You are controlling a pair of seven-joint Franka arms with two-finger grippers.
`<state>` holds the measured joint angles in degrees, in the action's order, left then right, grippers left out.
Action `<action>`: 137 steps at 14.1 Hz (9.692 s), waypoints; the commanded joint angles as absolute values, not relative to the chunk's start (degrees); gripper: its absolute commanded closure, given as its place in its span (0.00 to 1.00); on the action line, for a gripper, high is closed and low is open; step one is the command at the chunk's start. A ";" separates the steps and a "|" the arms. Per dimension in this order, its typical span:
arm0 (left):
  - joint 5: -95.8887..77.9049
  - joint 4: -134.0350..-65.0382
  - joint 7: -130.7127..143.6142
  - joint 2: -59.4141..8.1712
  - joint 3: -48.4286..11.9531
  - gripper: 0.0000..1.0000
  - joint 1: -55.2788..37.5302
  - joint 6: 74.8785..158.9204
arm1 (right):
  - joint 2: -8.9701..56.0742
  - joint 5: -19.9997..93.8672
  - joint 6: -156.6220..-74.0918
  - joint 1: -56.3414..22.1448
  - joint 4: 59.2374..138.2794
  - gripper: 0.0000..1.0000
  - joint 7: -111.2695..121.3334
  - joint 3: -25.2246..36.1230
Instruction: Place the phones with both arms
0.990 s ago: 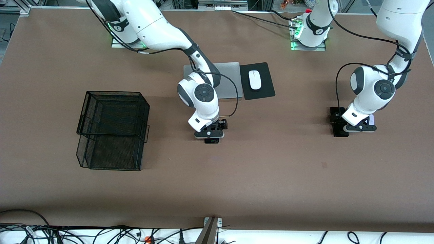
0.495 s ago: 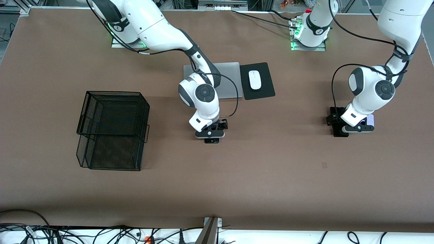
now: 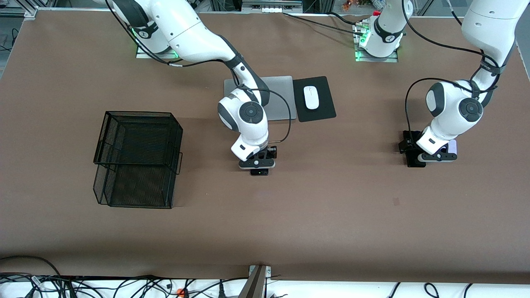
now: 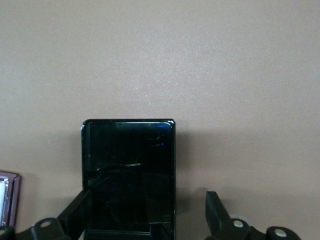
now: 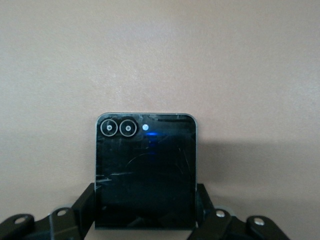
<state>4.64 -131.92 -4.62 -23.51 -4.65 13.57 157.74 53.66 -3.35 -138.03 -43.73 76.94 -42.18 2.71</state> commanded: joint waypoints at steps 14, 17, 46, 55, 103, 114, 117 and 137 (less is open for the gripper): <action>4.83 -131.49 -7.73 -24.69 -5.19 0.00 16.44 158.64 | 20.07 -3.60 -105.38 -31.38 92.07 0.86 -16.44 13.35; 4.75 -131.40 -7.56 -25.84 -5.19 0.00 16.44 160.13 | 11.19 -3.78 -108.01 -31.38 104.64 0.86 -16.35 16.16; 4.39 -117.16 11.58 -24.43 -14.84 1.00 12.85 138.60 | 9.23 -2.73 -123.04 -30.76 124.89 0.65 -11.25 28.39; 4.66 -104.52 33.73 -33.03 -14.77 1.00 -11.23 138.52 | 9.49 -2.72 -121.38 -30.76 120.95 0.01 -11.08 28.39; 12.74 -112.48 -21.24 -19.52 3.25 0.00 -0.12 126.18 | 56.67 18.90 -127.78 -61.35 65.31 0.00 -34.63 25.75; 0.88 -119.44 -36.83 -20.91 2.11 0.00 17.23 140.52 | 61.26 14.94 -134.64 -62.14 65.39 0.00 -27.42 24.79; 0.97 -122.07 -38.14 -22.41 2.02 0.00 18.97 145.35 | 62.14 15.03 -135.09 -61.96 65.57 0.00 -27.95 23.99; -7.37 -126.56 -35.68 -25.66 1.76 0.00 22.06 155.56 | 63.81 14.85 -138.24 -61.79 66.62 0.47 -28.04 23.91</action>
